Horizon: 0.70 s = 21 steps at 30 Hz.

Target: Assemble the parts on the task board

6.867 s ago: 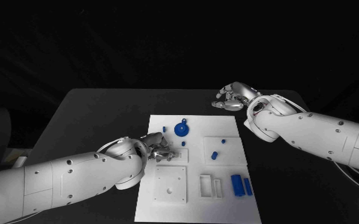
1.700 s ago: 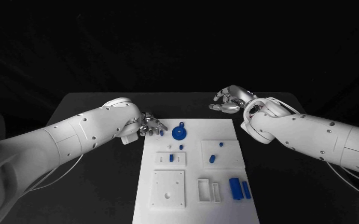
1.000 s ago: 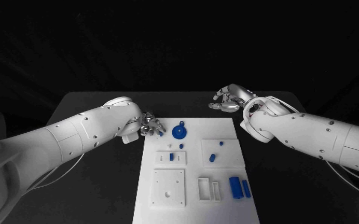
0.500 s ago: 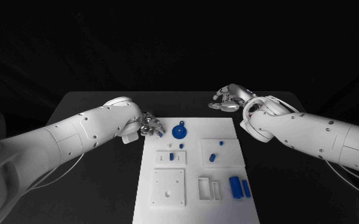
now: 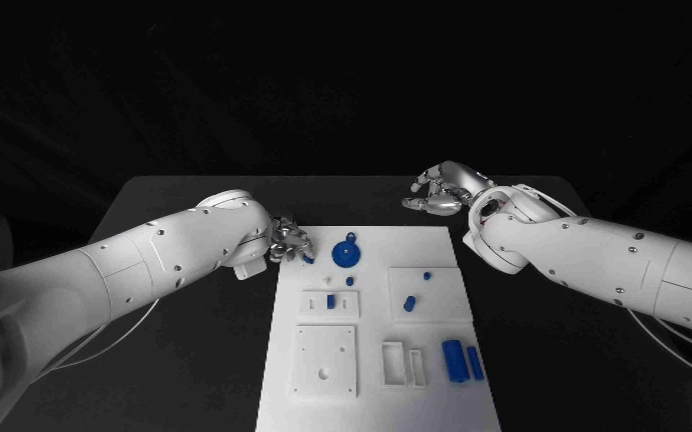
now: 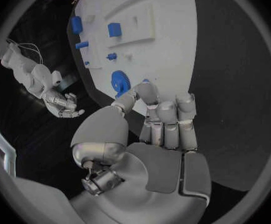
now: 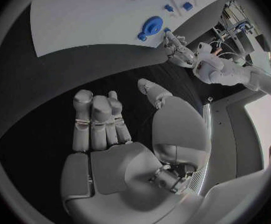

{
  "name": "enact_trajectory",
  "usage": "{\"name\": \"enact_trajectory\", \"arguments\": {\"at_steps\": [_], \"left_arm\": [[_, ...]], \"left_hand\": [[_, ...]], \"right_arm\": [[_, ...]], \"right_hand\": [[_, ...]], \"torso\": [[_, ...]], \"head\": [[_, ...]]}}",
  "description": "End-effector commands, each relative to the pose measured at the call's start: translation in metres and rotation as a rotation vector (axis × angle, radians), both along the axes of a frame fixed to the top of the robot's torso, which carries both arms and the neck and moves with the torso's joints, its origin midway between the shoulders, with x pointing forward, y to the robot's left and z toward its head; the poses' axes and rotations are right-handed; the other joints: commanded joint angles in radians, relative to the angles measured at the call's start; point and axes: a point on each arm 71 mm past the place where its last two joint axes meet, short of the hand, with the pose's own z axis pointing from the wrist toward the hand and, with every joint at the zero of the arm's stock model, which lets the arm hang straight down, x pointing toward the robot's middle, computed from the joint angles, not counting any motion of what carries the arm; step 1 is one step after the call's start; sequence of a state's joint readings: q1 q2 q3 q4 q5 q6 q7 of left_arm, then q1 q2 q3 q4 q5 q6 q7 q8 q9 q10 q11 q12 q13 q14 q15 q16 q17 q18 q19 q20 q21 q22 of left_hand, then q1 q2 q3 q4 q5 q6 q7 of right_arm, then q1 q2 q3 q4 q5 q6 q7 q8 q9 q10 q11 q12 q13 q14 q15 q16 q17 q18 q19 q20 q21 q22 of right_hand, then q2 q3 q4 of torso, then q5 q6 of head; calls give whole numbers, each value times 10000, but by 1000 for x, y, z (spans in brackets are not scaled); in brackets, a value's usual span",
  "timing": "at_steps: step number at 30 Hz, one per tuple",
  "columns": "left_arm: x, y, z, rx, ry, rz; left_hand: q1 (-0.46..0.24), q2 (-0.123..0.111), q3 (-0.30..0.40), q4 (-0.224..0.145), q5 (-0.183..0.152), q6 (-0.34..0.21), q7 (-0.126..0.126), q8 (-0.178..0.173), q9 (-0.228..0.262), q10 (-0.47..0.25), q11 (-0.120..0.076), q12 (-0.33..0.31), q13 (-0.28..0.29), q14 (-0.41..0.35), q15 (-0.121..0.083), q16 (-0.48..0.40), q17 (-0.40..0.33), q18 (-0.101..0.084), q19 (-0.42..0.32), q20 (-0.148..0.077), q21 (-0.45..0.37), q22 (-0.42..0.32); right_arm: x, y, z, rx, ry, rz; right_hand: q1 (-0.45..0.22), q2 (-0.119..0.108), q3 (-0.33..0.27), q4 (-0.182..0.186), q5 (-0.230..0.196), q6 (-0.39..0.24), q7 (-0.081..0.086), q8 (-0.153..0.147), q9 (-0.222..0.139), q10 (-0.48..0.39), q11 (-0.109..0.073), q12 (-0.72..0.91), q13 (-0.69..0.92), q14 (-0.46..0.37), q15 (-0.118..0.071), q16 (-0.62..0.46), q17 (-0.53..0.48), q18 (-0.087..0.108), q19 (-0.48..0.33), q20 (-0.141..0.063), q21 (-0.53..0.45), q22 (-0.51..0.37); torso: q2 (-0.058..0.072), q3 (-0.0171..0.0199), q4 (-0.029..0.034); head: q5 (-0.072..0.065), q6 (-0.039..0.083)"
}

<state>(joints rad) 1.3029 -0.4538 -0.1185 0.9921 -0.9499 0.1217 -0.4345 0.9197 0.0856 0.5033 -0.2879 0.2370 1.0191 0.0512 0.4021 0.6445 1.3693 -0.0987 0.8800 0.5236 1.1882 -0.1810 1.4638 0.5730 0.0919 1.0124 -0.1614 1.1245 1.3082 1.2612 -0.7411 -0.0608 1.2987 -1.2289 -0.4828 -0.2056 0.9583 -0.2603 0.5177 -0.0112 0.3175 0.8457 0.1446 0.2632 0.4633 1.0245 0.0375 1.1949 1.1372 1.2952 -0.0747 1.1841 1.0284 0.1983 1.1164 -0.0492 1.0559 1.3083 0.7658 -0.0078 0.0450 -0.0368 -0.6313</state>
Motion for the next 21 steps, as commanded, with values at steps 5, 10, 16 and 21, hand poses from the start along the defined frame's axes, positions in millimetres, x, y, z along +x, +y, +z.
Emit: {"name": "enact_trajectory", "arguments": {"at_steps": [5,10,16,21], "left_arm": [[-4,-1,3,-365,-390,152],[-11,0,5,-554,-491,175],[-24,3,10,-898,-783,183],[-39,3,14,-1154,-919,107]], "left_hand": [[89,-150,69,-27,272,765,-426,636,1357,133,-33,34,11,342,-261,54,47,136,123,-1005,87,30],[108,-185,80,-27,437,800,-450,648,1444,191,-57,33,16,393,-284,70,78,143,163,-1021,110,39],[84,-301,95,-25,963,912,-493,639,1577,299,-99,23,25,491,-325,84,139,157,249,-1051,144,45],[78,-376,102,-22,1188,990,-520,622,1627,344,-126,54,53,559,-352,102,177,172,317,-1074,178,51]], "right_arm": [[0,1,0,-4,3,127],[-1,0,0,5,7,122],[-1,-2,0,0,11,108],[-1,-4,0,-10,18,74]], "right_hand": [[-34,81,-13,30,43,11,74,11,-7,-45,4,57,-13,87,13,-35,13,635,-21,-61,-70,145],[-34,81,-16,31,43,11,74,11,-7,-46,4,58,-13,87,13,-36,13,635,-20,-61,-71,146],[-32,80,-18,31,43,11,74,12,-6,-47,4,58,-15,87,13,-37,14,635,-21,-61,-72,146],[-31,80,-21,32,44,11,74,12,-6,-48,4,58,-16,86,13,-38,15,635,-21,-61,-73,147]], "torso": [[-11,4,8],[-18,12,11],[-32,10,24],[-47,12,33]], "head": [[4,10],[28,6],[44,8],[33,-13]]}}
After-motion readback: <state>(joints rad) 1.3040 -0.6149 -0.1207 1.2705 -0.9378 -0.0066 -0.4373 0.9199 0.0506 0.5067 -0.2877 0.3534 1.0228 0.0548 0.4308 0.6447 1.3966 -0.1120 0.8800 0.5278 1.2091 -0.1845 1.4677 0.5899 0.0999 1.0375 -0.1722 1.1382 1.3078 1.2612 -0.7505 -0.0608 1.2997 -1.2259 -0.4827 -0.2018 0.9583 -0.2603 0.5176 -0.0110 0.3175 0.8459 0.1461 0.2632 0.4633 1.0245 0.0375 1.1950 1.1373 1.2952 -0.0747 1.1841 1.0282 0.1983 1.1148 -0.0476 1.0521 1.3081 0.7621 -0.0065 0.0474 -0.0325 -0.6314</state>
